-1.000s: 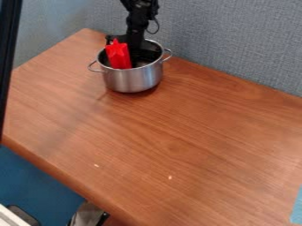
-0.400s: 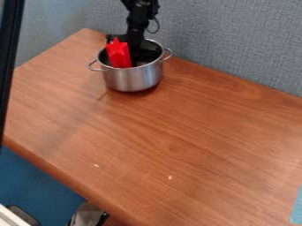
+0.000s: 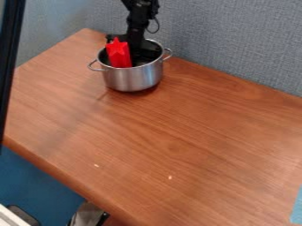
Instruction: Put the red object in the metal pot
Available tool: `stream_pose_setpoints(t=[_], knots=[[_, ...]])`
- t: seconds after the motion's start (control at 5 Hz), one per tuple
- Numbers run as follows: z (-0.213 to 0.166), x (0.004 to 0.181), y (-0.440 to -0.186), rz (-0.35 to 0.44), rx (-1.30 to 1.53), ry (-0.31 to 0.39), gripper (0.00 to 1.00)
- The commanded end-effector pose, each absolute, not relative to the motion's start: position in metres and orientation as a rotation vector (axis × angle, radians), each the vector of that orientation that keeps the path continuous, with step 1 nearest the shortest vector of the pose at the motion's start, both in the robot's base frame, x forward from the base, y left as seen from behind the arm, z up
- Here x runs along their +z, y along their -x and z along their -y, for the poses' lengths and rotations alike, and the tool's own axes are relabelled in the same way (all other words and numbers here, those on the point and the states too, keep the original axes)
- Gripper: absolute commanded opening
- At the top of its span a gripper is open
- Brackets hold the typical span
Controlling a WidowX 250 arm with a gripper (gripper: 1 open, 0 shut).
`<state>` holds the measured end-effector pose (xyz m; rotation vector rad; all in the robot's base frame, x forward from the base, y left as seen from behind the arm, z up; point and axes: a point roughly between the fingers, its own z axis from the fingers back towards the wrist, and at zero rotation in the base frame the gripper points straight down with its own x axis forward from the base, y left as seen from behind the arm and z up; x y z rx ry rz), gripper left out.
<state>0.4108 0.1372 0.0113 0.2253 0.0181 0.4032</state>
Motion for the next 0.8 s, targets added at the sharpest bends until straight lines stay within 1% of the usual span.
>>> stream_pose_setpoints(t=[0.0, 0.6], knots=[[-0.137, -0.001, -0.406, -0.051, 0.405, -0.215, 0.0], [-0.136, 0.02, -0.408, -0.026, 0.405, -0.185, 0.0]])
